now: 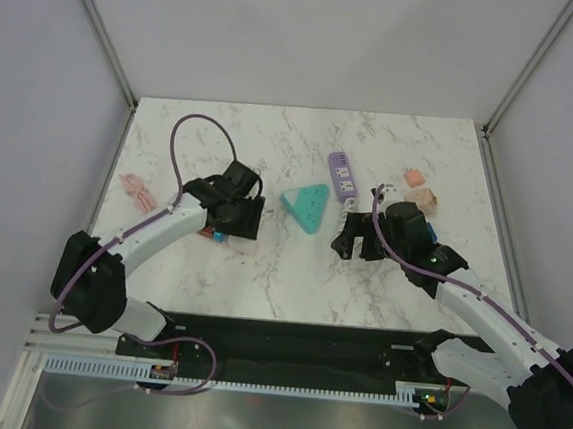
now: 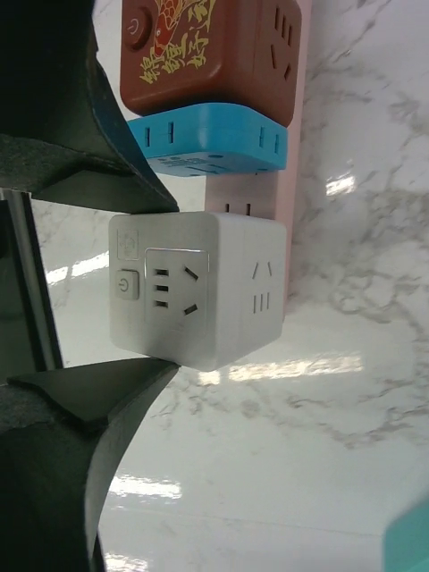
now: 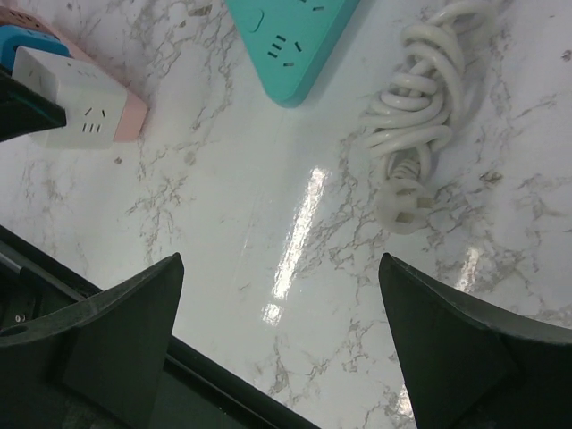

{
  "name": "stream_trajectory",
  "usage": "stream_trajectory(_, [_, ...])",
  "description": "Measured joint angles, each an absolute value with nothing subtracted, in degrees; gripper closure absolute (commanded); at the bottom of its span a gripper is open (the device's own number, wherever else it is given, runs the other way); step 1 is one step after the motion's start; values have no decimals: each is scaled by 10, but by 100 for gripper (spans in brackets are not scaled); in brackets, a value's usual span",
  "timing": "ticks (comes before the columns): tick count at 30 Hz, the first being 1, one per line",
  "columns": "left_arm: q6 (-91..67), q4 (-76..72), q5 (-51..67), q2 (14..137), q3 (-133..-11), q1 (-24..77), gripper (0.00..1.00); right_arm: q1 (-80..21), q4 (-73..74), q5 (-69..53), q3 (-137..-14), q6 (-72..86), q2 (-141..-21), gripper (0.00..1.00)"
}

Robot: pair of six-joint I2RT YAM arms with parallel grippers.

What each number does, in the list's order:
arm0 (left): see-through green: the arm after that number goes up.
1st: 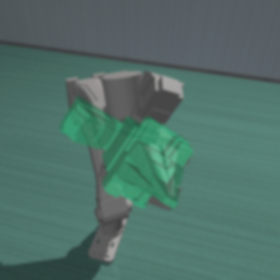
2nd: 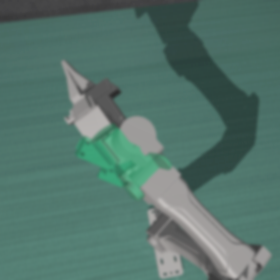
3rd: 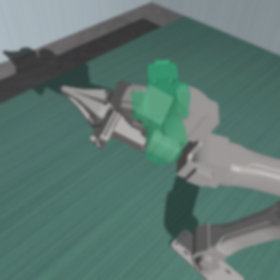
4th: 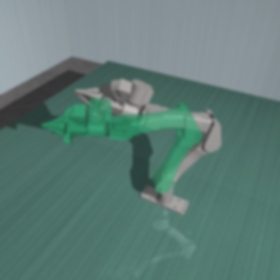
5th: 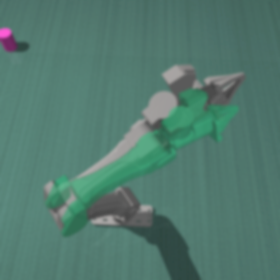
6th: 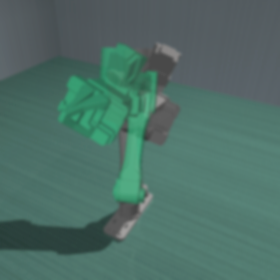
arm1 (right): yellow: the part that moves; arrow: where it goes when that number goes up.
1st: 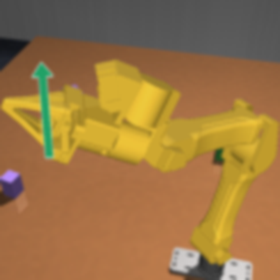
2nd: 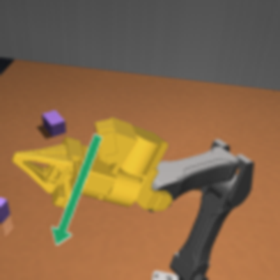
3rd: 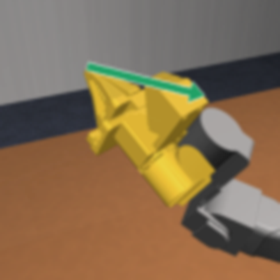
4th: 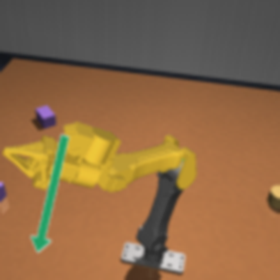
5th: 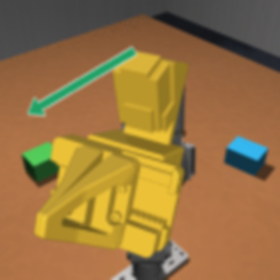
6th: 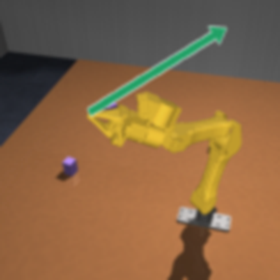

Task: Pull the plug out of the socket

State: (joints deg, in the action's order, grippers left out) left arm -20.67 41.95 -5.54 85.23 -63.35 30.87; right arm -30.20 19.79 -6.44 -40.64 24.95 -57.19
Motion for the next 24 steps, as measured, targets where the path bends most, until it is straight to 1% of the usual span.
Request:
stream_trajectory(1, [-215,422,-52,828,-613,318,72,-314,195,-61,-406,253,-578,2])
stream_trajectory(3, [-231,427,-38,786,-579,335,61,-339,188,-52,-406,257,-592,2])
stream_trajectory(4, [-237,428,-29,771,-568,339,51,-348,185,-48,-406,259,-598,2])
stream_trajectory(6, [-247,429,-13,743,-548,342,41,-375,175,-36,-406,264,-615,2])
stream_trajectory(7, [-249,430,-9,735,-543,342,32,-389,171,-29,-406,266,-625,2])
stream_trajectory(10, [-253,427,-1,721,-536,341,22,-429,164,-10,-407,268,-652,2])
stream_trajectory(12, [-259,427,11,712,-534,340,19,-448,159,-4,-408,267,-666,2])
stream_trajectory(13, [-261,427,18,704,-533,340,15,-453,156,-1,-408,267,-669,2])
stream_trajectory(16, [-263,422,36,683,-533,340,9,-454,149,6,-408,262,-672,2])
stream_trajectory(19, [-265,420,47,670,-533,340,8,-454,142,7,-411,250,-672,2])
stream_trajectory(21, [-270,422,46,652,-534,340,10,-456,132,0,-414,239,-673,2])
stream_trajectory(24, [-287,437,9,595,-539,337,12,-476,112,-4,-422,212,-681,2])
